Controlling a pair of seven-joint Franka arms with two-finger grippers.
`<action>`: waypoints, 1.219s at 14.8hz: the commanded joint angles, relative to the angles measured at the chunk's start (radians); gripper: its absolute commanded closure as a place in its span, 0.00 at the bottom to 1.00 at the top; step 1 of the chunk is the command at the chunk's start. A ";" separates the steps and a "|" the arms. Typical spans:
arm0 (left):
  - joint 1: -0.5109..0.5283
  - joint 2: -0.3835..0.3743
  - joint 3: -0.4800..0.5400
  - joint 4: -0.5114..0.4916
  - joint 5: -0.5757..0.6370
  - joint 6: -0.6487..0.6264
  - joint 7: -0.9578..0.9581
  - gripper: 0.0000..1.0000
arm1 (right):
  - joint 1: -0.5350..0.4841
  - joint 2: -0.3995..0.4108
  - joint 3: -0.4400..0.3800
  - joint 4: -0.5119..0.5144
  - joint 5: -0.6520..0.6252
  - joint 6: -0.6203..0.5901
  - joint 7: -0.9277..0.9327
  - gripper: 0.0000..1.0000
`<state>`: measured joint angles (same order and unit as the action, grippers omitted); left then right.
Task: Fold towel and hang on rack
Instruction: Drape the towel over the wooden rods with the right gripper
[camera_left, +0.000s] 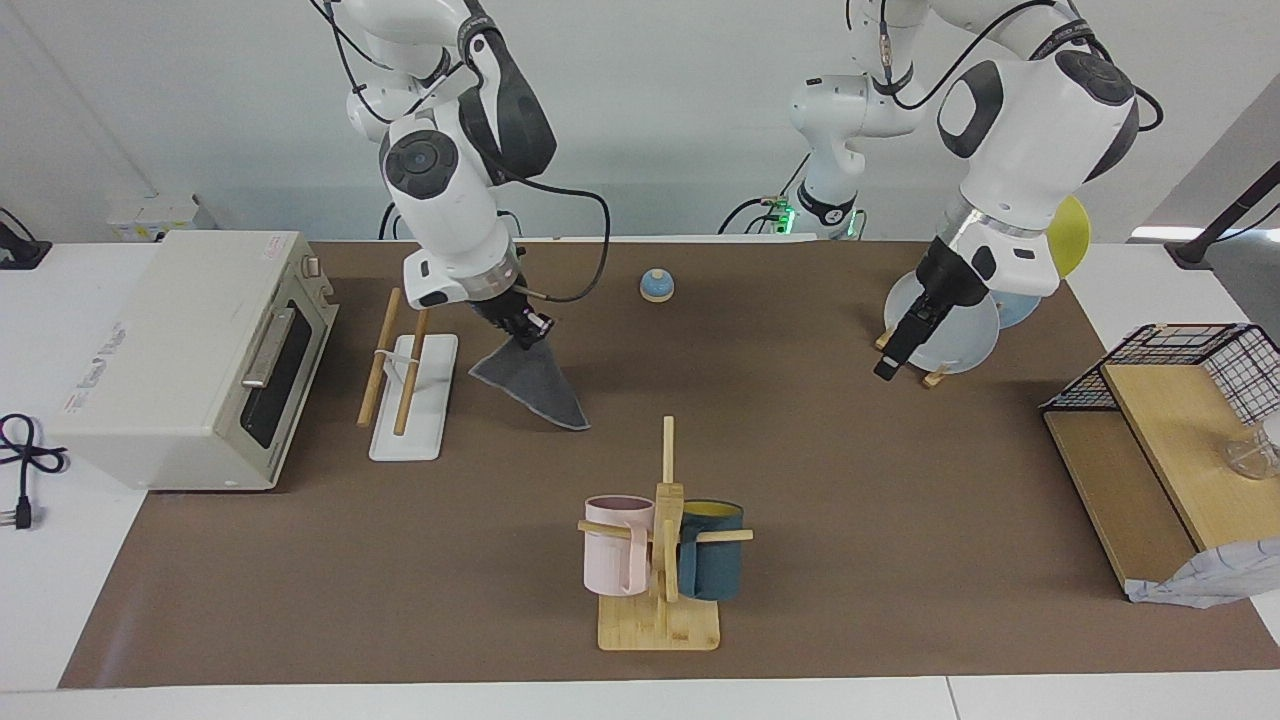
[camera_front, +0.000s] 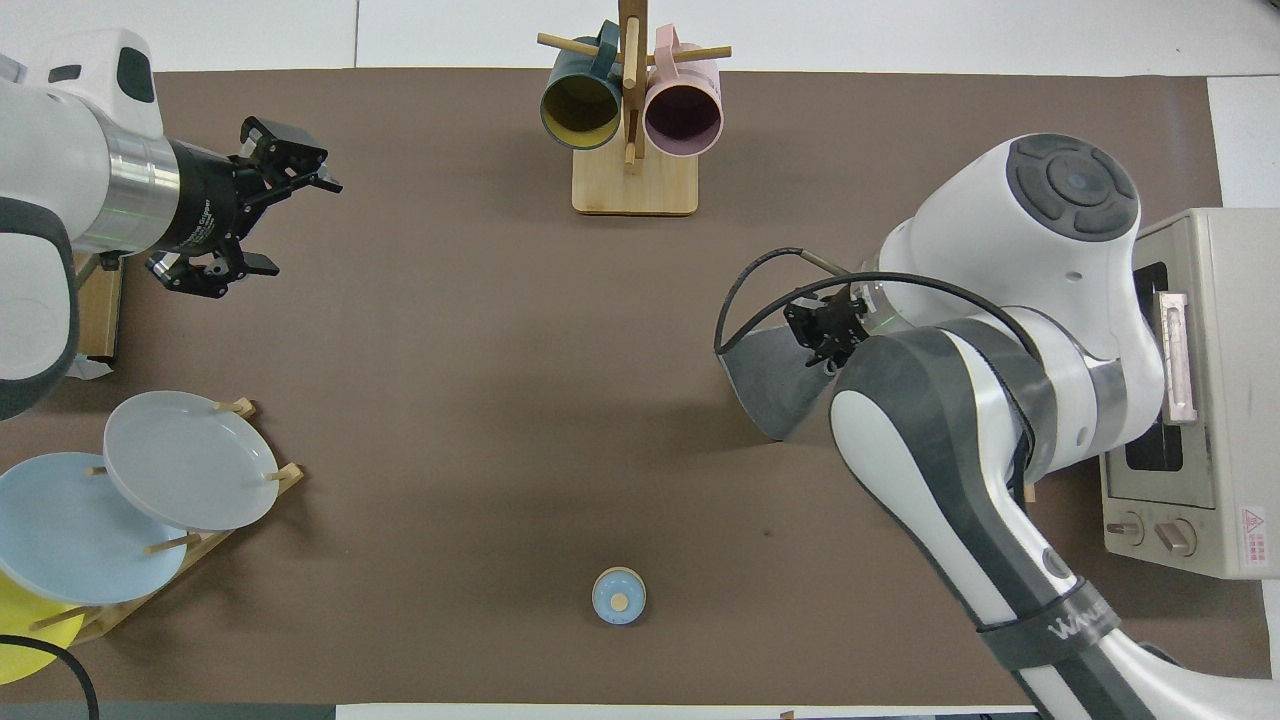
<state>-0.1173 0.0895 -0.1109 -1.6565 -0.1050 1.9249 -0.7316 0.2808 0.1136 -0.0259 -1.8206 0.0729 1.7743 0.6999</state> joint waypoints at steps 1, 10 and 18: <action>0.002 -0.025 -0.001 -0.006 0.069 -0.047 0.189 0.00 | -0.102 -0.061 0.012 -0.028 -0.059 -0.056 -0.178 1.00; 0.005 -0.119 0.000 -0.032 0.117 -0.251 0.557 0.00 | -0.271 -0.136 0.012 -0.083 -0.159 -0.090 -0.522 1.00; 0.007 -0.156 -0.012 -0.037 0.117 -0.355 0.560 0.00 | -0.301 -0.167 0.012 -0.167 -0.162 -0.019 -0.612 0.74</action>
<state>-0.1137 -0.0404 -0.1176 -1.7123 -0.0112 1.6259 -0.1851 0.0077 -0.0207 -0.0274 -1.9509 -0.0698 1.7322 0.1367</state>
